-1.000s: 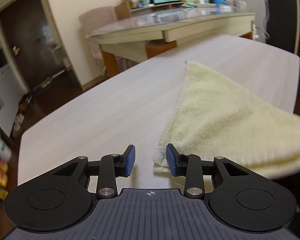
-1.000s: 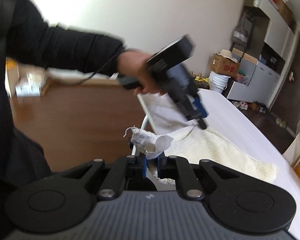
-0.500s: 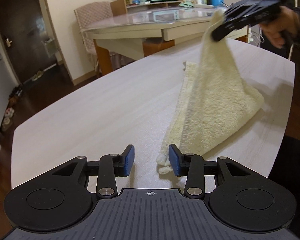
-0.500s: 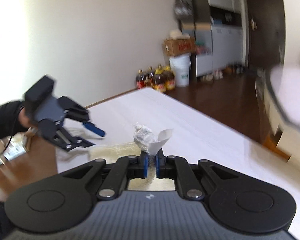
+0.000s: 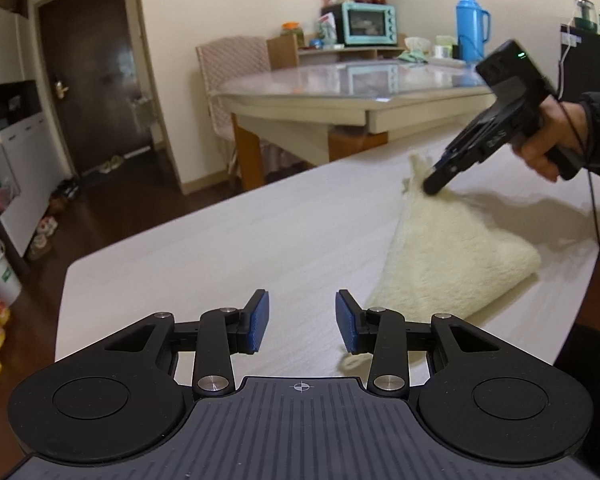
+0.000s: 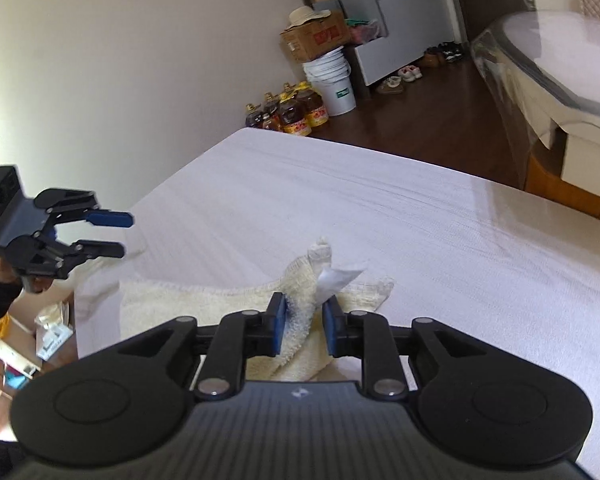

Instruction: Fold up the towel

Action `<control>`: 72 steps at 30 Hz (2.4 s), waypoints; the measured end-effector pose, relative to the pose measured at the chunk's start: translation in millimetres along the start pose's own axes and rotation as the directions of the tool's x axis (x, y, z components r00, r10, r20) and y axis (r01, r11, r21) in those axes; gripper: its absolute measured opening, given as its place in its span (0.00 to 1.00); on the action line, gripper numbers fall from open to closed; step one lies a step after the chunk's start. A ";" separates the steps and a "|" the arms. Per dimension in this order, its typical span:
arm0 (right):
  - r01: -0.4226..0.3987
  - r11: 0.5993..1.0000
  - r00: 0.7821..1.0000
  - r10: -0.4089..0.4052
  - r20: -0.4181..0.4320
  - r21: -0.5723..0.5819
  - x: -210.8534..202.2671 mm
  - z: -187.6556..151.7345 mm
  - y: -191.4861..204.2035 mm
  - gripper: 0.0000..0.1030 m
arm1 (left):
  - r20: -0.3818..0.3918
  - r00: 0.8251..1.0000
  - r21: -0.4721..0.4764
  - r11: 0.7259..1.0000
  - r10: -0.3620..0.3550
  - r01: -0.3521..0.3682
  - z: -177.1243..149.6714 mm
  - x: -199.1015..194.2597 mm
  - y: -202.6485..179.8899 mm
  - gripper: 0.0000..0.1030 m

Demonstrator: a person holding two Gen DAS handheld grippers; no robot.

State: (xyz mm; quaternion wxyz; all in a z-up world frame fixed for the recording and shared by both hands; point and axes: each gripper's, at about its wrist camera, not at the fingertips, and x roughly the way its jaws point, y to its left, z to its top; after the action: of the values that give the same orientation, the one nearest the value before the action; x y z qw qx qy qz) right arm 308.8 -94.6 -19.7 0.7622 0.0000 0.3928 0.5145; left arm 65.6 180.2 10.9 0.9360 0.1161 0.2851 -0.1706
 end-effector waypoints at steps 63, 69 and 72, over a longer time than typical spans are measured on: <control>0.301 0.935 0.948 -0.315 -0.049 -0.185 -35.4 -52.8 62.0 0.31 | -0.072 0.995 0.045 0.996 0.074 -0.071 2.9 47.1 -9.3 0.46; 0.372 0.920 0.927 -0.375 0.000 -0.125 -58.3 -78.0 80.0 0.31 | -0.095 0.994 0.038 0.998 0.050 -0.047 13.9 62.4 -3.8 0.49; 0.396 0.912 0.918 -0.397 0.018 -0.111 -61.9 -85.9 88.4 0.32 | -0.106 0.993 0.033 0.998 0.051 -0.047 16.6 66.2 -4.0 0.50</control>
State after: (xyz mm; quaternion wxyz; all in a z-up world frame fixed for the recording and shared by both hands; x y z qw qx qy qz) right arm 178.0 -136.4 -6.3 0.8486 -0.1236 0.3570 0.3704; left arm 123.9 154.6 -14.1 0.9216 0.1462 0.3290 -0.1454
